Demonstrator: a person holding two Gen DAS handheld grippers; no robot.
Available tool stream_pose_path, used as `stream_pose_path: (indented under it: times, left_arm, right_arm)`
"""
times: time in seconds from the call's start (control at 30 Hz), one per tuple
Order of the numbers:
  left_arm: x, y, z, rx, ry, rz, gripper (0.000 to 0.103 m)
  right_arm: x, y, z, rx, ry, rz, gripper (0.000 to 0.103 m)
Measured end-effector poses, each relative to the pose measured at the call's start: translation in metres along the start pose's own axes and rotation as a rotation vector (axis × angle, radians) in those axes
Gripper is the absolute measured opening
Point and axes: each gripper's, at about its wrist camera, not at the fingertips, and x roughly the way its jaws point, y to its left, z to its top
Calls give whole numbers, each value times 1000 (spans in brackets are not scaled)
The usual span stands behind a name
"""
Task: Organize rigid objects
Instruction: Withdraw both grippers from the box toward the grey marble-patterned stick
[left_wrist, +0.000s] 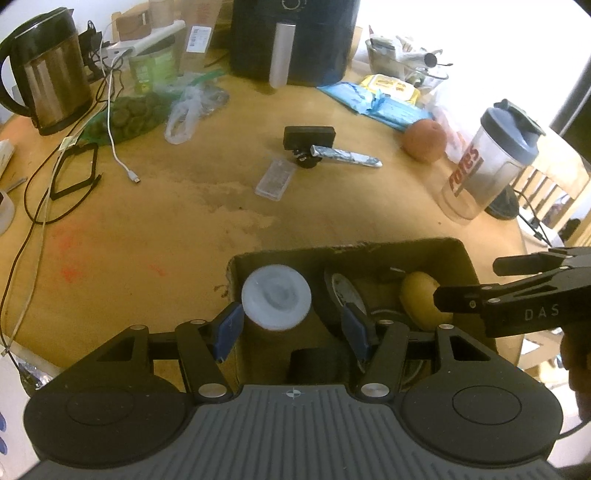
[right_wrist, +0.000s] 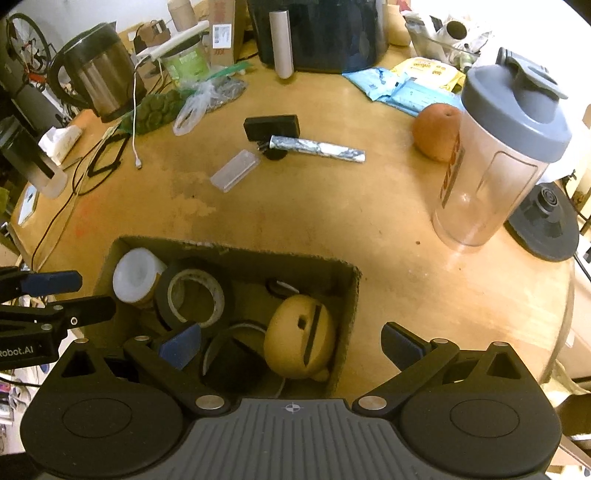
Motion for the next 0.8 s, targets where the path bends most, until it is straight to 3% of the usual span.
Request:
stream_pose_path:
  times: [0.8]
  left_arm:
    - [16, 8, 56, 41, -40, -57, 58]
  right_arm:
    - [19, -8, 65, 13, -52, -64, 103]
